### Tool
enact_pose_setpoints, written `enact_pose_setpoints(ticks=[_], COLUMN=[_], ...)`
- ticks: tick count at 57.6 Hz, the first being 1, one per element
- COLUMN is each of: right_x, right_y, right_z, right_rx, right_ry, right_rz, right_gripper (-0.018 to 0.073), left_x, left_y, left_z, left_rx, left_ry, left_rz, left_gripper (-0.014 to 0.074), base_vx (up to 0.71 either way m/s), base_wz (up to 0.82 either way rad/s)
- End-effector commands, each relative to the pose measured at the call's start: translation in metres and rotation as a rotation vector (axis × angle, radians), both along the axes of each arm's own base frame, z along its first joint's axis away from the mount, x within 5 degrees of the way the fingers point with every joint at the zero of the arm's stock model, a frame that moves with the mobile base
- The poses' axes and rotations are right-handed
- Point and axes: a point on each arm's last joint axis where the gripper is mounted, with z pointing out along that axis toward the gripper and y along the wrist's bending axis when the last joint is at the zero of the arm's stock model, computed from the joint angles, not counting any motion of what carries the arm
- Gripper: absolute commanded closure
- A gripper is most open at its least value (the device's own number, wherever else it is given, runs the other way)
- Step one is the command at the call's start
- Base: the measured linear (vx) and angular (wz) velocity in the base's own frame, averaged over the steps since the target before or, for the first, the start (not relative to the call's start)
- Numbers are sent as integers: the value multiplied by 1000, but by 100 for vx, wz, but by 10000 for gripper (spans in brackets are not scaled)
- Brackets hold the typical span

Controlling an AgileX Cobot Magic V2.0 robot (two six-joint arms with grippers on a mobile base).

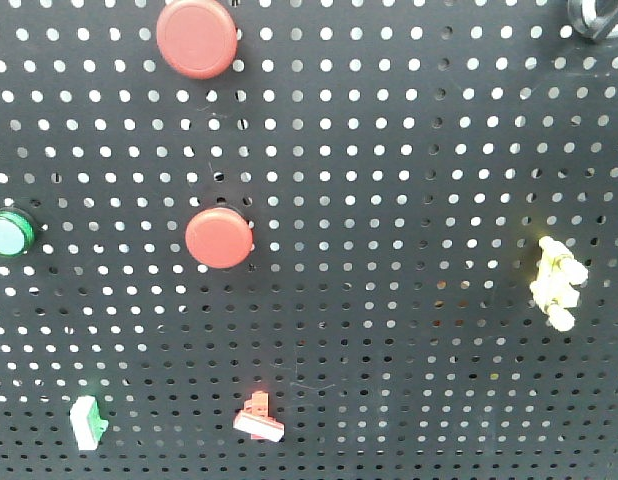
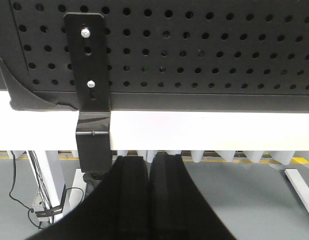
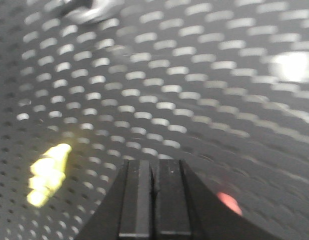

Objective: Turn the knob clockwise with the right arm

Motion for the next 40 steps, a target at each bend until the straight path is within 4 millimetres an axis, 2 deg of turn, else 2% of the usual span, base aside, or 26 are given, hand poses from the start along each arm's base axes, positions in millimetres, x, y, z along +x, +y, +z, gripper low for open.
enact_pose_setpoints(ticks=[1,40], right_x=[2,2], right_y=[4,4], right_z=[12,10], right_rx=[-1,5], right_ry=[-124,-114], right_rz=[32,28], right_gripper=[568,568], left_x=[1,1], left_y=[1,1], left_z=[4,4], left_rx=[-16,-16], left_ry=[-72,-72], left_rz=[12,12], left_gripper=[603,603], base_vx=[0,0], base_wz=[0,0])
